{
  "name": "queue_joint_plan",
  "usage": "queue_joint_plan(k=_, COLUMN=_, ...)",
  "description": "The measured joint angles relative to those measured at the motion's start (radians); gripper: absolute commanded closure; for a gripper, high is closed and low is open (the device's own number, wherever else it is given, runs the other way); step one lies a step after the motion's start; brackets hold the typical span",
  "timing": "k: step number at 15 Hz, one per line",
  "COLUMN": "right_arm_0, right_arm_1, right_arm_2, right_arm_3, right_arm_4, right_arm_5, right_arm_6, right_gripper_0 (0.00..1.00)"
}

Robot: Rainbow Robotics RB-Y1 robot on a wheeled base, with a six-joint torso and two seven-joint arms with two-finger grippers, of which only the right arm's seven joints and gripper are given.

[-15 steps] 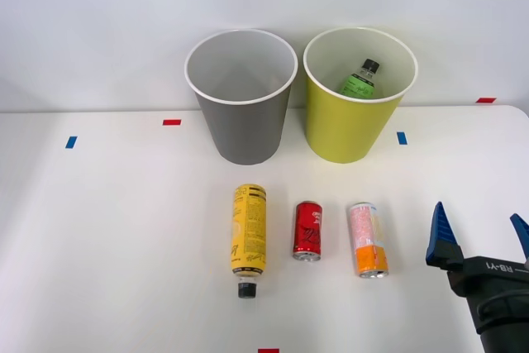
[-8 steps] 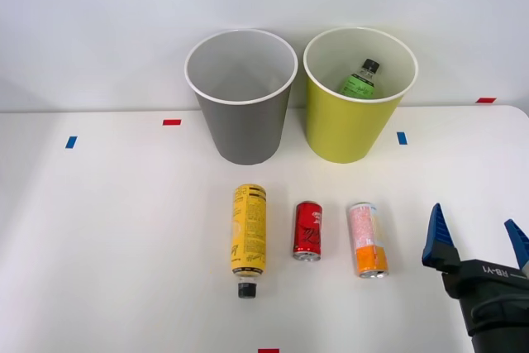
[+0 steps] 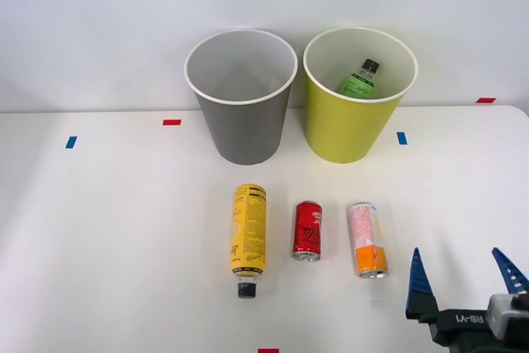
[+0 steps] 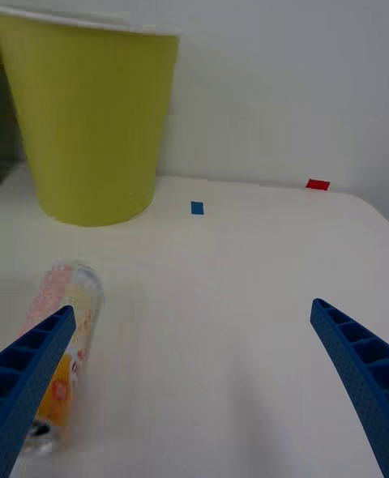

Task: Put cans in the gray bin, plastic bottles in the light green bin

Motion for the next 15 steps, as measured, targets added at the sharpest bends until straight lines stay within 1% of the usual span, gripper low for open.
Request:
queue_joint_plan(k=3, right_arm_0=0.058, right_arm_1=-0.045, right_arm_2=0.077, right_arm_3=0.000, right_arm_4=-0.014, right_arm_5=0.039, right_arm_6=0.079, right_gripper_0=0.00)
queue_joint_plan(k=6, right_arm_0=0.088, right_arm_1=-0.092, right_arm_2=0.144, right_arm_3=0.000, right_arm_4=-0.033, right_arm_5=0.042, right_arm_6=0.091, right_gripper_0=0.00)
queue_joint_plan(k=8, right_arm_0=0.095, right_arm_1=-0.116, right_arm_2=0.175, right_arm_3=0.001, right_arm_4=-0.038, right_arm_5=0.043, right_arm_6=0.091, right_gripper_0=0.00)
queue_joint_plan(k=10, right_arm_0=0.097, right_arm_1=-0.130, right_arm_2=0.188, right_arm_3=0.012, right_arm_4=-0.041, right_arm_5=0.044, right_arm_6=0.090, right_gripper_0=0.00)
queue_joint_plan(k=15, right_arm_0=0.098, right_arm_1=-0.142, right_arm_2=0.186, right_arm_3=0.020, right_arm_4=-0.042, right_arm_5=0.043, right_arm_6=0.088, right_gripper_0=0.00)
